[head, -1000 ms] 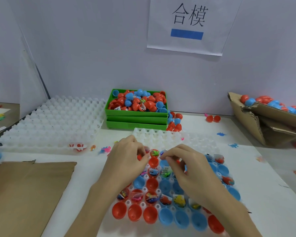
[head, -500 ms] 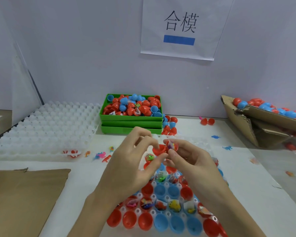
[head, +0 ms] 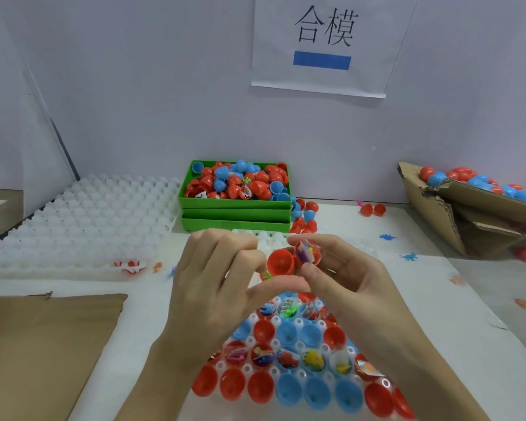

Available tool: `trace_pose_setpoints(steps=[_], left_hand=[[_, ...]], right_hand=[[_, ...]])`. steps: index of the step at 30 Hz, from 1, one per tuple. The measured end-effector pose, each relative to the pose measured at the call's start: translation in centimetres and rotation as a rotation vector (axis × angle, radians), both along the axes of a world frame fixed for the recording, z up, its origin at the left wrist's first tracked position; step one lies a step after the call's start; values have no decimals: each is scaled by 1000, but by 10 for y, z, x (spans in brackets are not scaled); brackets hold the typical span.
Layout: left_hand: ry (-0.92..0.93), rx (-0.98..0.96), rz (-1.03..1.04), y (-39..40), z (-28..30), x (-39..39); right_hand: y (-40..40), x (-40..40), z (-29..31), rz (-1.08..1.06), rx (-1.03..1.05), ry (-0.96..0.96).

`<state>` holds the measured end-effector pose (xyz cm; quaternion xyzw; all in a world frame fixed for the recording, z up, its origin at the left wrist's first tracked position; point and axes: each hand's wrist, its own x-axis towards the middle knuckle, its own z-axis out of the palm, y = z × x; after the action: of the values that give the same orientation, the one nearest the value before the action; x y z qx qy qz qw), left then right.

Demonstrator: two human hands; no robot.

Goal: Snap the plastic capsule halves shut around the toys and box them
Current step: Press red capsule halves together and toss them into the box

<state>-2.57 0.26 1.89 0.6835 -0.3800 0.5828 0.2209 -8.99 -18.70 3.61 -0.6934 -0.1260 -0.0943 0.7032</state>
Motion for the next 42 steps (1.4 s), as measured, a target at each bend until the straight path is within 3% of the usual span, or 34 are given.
trace_pose_setpoints(steps=[11, 16, 23, 31, 42], left_hand=[[109, 15, -206, 0, 0, -1], [149, -5, -197, -5, 2, -5], [366, -70, -188, -11, 2, -7], [615, -128, -347, -16, 4, -7], [788, -254, -396, -20, 3, -9]], right_hand=[[-3, -3, 5, 92, 29, -90], [-6, -2, 6, -30, -20, -94], [-2, 1, -2, -248, -213, -187], [0, 1, -10, -217, -324, -267], [2, 5, -12, -366, -436, -391]])
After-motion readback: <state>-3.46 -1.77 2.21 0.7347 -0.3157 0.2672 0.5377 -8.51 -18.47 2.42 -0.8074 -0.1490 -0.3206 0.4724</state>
